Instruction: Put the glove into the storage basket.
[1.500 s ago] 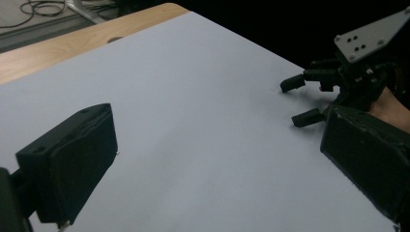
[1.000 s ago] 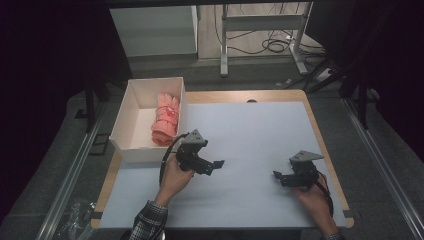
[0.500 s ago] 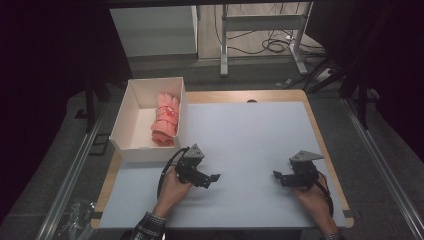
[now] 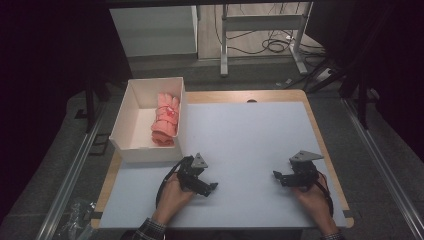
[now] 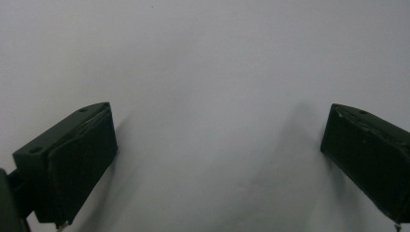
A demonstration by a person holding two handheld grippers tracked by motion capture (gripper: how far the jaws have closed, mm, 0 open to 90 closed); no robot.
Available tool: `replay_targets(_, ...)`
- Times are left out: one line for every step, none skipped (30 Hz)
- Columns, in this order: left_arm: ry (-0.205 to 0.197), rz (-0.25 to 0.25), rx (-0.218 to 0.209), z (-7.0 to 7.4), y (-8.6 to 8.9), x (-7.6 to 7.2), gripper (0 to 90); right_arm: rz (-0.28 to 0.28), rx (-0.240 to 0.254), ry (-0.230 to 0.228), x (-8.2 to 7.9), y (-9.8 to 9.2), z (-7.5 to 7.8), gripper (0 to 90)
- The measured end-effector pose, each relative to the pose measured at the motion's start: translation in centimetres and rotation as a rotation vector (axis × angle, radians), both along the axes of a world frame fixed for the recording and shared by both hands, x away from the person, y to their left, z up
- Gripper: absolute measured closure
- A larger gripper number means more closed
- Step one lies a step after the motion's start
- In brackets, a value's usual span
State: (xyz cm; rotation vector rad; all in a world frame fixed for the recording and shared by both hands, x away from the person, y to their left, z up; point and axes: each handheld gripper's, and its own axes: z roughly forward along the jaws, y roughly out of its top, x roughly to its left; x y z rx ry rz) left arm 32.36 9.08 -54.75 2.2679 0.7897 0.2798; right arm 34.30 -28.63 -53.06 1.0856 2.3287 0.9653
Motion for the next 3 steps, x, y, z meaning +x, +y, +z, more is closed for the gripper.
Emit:
replay_targets(-0.003, 0.002, -0.001, -0.01, -0.03, -0.03, 0.0, 0.0, 0.002, 0.002, 0.0, -0.03, -0.02, 17.3)
replay_targets(-0.002, 0.004, -0.002, -0.01, -0.03, -0.03, 0.0, -0.001, 0.003, 0.001, 0.01, -0.03, -0.02, 17.3)
replay_targets(-0.002, 0.004, -0.002, -0.02, -0.04, -0.03, 0.0, 0.0, 0.0, 0.001, 0.0, 0.0, -0.01, 17.3)
